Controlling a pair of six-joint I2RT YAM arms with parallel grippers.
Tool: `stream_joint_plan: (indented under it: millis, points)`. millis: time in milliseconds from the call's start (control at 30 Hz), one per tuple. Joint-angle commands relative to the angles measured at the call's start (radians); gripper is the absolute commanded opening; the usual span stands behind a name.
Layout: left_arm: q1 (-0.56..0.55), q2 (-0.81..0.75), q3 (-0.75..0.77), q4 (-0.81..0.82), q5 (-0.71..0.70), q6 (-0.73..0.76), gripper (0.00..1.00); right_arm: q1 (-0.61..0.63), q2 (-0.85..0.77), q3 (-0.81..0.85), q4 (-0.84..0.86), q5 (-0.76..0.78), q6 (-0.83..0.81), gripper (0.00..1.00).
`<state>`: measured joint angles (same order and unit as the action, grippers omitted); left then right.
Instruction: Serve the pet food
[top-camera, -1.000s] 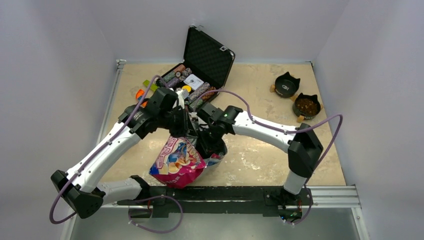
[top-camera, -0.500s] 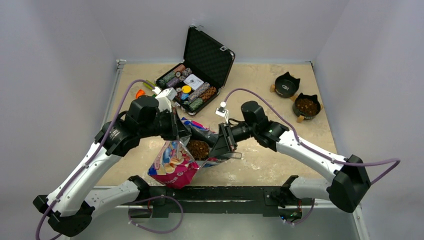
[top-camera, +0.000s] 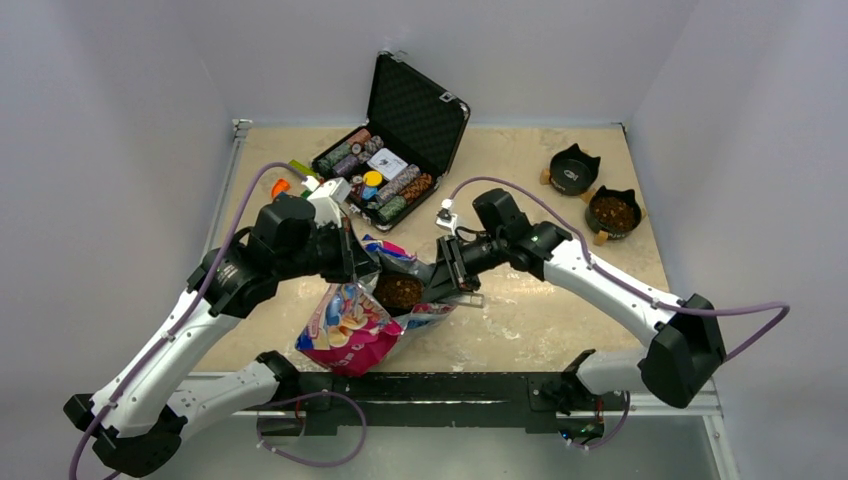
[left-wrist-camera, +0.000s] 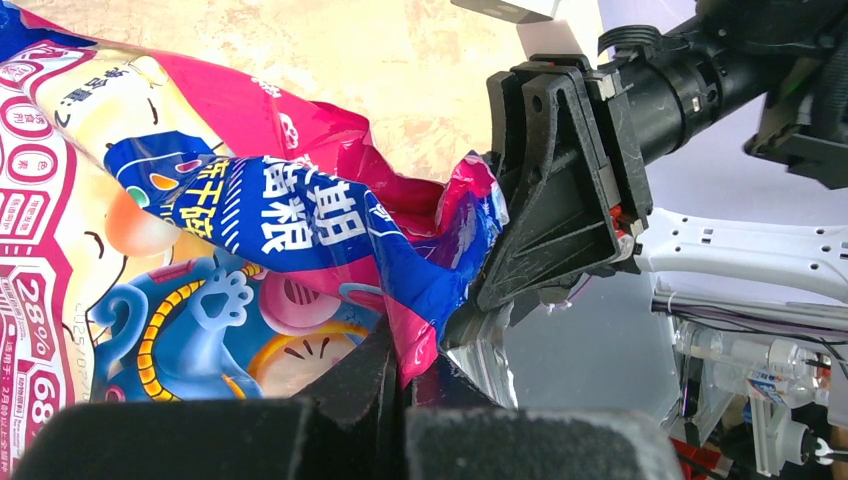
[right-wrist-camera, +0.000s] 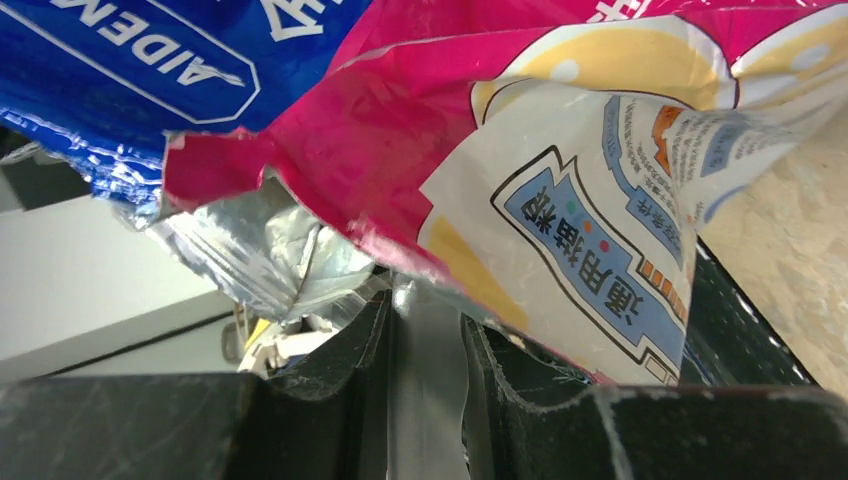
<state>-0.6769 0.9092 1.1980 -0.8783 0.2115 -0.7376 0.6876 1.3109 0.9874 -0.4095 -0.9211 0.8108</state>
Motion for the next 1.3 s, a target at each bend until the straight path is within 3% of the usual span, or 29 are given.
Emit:
stream_joint_plan:
  millis: [0, 67, 167, 233, 300, 333, 500, 667, 1033, 1267]
  points:
    - [-0.004, -0.062, 0.031, 0.11, 0.024, -0.013, 0.0, -0.006, 0.031, 0.116, -0.337, 0.209, -0.127, 0.0]
    - [-0.004, -0.063, 0.028, 0.114, 0.026, -0.016, 0.0, -0.005, -0.034, 0.065, -0.134, 0.028, -0.07, 0.0]
    - [-0.004, -0.06, 0.033, 0.111, 0.029, -0.01, 0.0, -0.007, -0.104, -0.052, 0.259, -0.153, 0.172, 0.0]
    - [-0.004, -0.06, 0.037, 0.11, 0.028, -0.007, 0.0, -0.011, -0.097, -0.06, 0.246, -0.131, 0.155, 0.0]
    - [-0.004, -0.062, 0.039, 0.11, 0.028, -0.006, 0.0, -0.01, -0.056, 0.014, -0.046, 0.021, -0.002, 0.0]
    - [-0.004, -0.06, 0.04, 0.11, 0.028, -0.006, 0.0, -0.006, -0.034, 0.029, -0.112, 0.033, -0.048, 0.0]
    - [-0.004, -0.047, 0.054, 0.103, 0.039, 0.012, 0.0, -0.01, -0.125, -0.118, 0.273, -0.167, 0.151, 0.0]
    - [-0.004, -0.042, 0.069, 0.091, 0.013, 0.021, 0.0, -0.053, -0.193, -0.166, 0.308, -0.211, 0.153, 0.0]
    - [-0.004, -0.046, 0.075, 0.1, -0.024, 0.017, 0.0, -0.115, -0.321, -0.358, 0.662, -0.318, 0.39, 0.0]
    - [-0.005, -0.045, 0.071, 0.113, -0.019, 0.01, 0.0, -0.115, -0.242, -0.36, 0.848, -0.285, 0.504, 0.0]
